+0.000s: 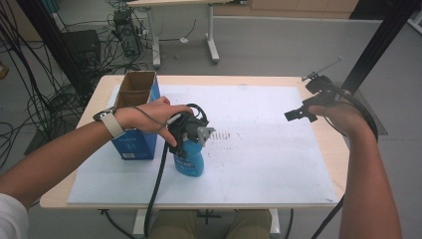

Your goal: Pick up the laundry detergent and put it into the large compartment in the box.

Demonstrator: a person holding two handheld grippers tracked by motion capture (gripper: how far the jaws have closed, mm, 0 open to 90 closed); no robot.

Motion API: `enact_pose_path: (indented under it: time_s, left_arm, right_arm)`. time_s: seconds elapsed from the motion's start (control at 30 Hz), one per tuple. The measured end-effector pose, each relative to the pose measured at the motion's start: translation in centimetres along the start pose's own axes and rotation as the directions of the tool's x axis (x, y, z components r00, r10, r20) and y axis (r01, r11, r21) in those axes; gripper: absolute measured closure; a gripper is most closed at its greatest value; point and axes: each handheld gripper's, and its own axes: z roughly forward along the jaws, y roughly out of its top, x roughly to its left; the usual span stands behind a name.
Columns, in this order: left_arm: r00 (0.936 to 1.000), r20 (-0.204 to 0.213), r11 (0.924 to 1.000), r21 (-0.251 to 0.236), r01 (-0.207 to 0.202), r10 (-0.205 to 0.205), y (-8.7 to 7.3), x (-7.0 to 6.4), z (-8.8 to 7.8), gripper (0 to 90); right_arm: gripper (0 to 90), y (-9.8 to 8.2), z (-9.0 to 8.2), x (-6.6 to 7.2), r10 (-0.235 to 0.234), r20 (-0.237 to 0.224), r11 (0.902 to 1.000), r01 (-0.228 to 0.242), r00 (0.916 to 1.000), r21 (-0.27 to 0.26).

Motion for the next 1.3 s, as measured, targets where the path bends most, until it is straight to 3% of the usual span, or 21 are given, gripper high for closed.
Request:
enact_pose_path:
  time_s: [1.3]
  left_arm:
    - [0.9999, 0.008, 0.9999, -0.01, 0.011, -0.011, -0.25, 0.25, 0.02, 37.0]
  right_arm:
    - [10.4, -0.15, -0.02, -0.05, 0.001, 0.001, 1.0, -0.001, 1.0, -0.003]
